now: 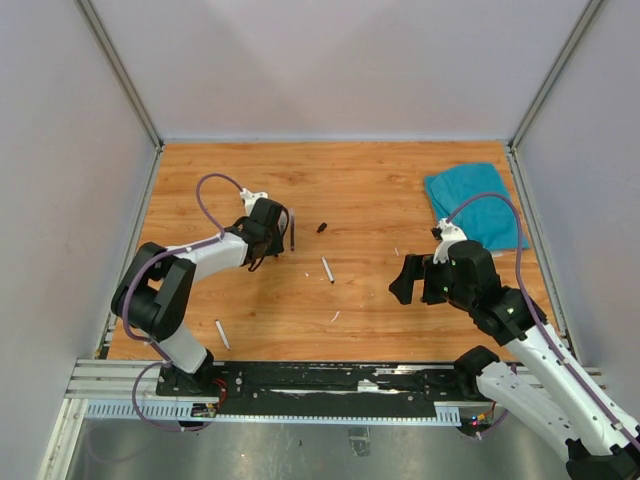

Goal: Insert the pens into the pen caps
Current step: Move the pen cap to the center of the board.

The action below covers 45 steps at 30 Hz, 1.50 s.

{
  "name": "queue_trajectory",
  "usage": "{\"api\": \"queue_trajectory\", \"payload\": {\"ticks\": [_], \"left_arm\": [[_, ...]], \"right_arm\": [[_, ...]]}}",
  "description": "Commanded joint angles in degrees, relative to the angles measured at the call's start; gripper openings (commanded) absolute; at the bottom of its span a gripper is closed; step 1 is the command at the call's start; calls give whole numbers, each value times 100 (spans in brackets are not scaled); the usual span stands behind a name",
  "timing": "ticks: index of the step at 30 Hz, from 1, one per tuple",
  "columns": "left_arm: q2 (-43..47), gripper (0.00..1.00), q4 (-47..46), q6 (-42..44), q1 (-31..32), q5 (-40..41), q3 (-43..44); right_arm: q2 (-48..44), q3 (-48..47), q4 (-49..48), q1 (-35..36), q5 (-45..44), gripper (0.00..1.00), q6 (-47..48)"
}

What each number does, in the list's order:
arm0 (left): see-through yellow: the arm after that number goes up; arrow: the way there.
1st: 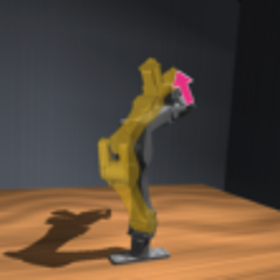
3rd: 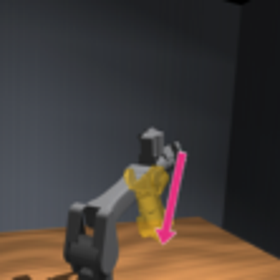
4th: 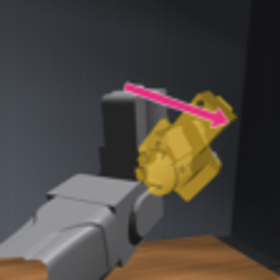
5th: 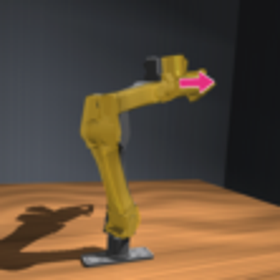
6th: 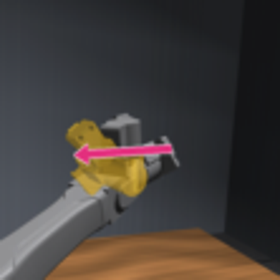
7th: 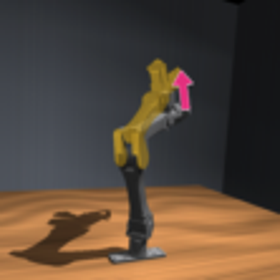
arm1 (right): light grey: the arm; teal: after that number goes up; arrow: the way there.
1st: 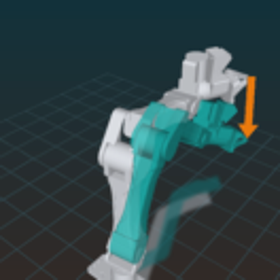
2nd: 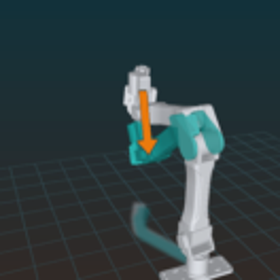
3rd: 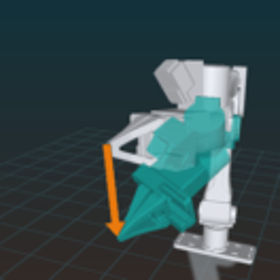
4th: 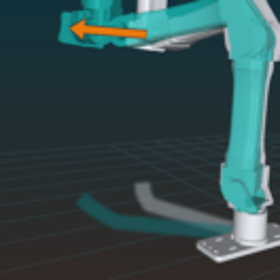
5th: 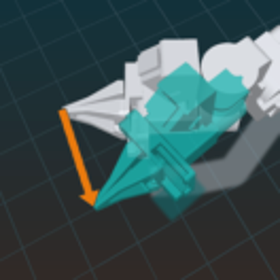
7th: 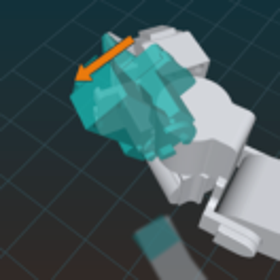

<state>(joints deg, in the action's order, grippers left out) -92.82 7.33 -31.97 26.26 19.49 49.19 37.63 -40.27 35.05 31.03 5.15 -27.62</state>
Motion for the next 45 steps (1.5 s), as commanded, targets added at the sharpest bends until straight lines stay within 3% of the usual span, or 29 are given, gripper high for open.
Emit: {"api": "queue_trajectory", "payload": {"ticks": [1,9,23,37,41,45], "left_arm": [[-162,41,-171,28,-54,-23,126],[-253,38,-189,26,-60,11,82],[-297,26,-183,25,-62,13,-15],[741,20,-85,-193,-7,-305,-844],[1182,20,94,-289,331,-292,-1131],[1397,20,223,-468,1056,-265,-1244]], "right_arm": [[-51,43,12,-88,74,99,10],[-62,30,36,-88,83,99,-6],[-119,52,41,-87,100,99,-26],[-171,23,71,-88,166,99,-46],[-171,48,51,-88,170,99,-58],[-138,29,38,-88,172,99,-34]]}}
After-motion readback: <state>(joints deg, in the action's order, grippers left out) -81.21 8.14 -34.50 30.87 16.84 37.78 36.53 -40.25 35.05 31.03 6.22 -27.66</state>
